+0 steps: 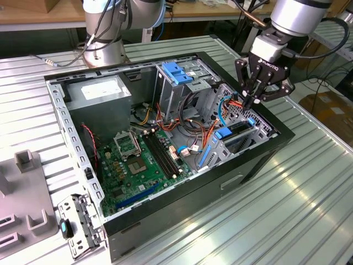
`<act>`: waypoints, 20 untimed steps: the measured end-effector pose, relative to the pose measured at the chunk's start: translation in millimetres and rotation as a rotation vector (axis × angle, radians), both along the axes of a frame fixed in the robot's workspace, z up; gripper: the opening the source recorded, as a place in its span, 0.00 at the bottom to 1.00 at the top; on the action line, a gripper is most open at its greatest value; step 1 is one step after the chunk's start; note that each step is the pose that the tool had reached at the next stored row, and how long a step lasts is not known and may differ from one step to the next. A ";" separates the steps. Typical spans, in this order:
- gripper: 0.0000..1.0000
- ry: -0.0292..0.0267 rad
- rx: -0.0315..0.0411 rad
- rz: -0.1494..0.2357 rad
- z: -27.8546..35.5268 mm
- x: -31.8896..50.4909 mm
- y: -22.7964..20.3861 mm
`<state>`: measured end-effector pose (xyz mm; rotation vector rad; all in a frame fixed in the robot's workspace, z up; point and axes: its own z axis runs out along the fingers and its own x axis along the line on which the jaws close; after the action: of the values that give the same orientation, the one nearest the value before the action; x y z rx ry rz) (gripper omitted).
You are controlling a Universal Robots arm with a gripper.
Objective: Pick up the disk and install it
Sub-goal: 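Insert the first disk wire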
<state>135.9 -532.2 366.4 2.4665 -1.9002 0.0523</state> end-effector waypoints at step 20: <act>0.17 -0.0008 0.0107 -0.185 -5.4 -4.8 -6.4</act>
<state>131.1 -538.6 360.9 2.2846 -2.1246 0.0390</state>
